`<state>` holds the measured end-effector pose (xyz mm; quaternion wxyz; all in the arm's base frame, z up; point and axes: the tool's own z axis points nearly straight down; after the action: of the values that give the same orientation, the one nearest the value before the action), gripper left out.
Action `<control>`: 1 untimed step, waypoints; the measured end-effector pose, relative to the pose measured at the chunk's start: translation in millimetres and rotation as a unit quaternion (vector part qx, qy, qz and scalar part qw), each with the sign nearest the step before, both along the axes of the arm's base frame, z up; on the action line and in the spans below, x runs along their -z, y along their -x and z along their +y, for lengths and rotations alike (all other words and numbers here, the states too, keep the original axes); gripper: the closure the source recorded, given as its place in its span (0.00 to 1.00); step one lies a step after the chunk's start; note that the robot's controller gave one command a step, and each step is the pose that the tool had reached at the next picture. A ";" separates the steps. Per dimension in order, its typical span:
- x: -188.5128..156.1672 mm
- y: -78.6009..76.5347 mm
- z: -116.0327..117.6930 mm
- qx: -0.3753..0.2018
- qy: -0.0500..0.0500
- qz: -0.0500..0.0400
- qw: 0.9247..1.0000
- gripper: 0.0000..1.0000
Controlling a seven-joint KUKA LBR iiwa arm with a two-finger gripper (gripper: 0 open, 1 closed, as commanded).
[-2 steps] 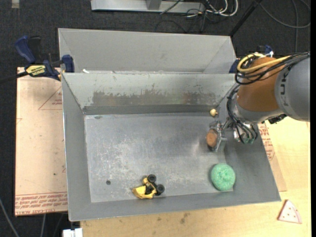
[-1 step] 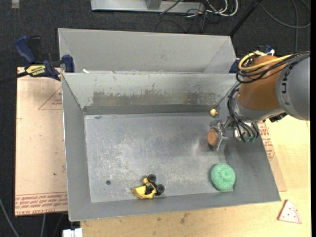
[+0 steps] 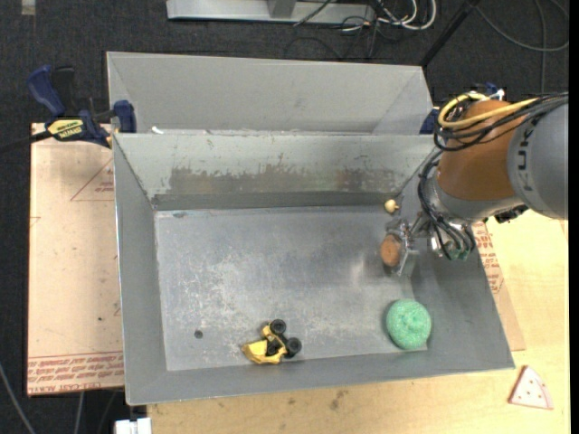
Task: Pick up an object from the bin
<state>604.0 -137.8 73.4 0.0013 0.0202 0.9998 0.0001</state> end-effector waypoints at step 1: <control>-9.6 0.8 0.6 0.001 0.000 0.001 1.000 1.00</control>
Offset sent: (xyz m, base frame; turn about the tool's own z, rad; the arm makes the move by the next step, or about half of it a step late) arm -0.0001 0.0001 0.0224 0.0000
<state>603.3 -137.2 83.0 0.0005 0.0210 0.9998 0.0005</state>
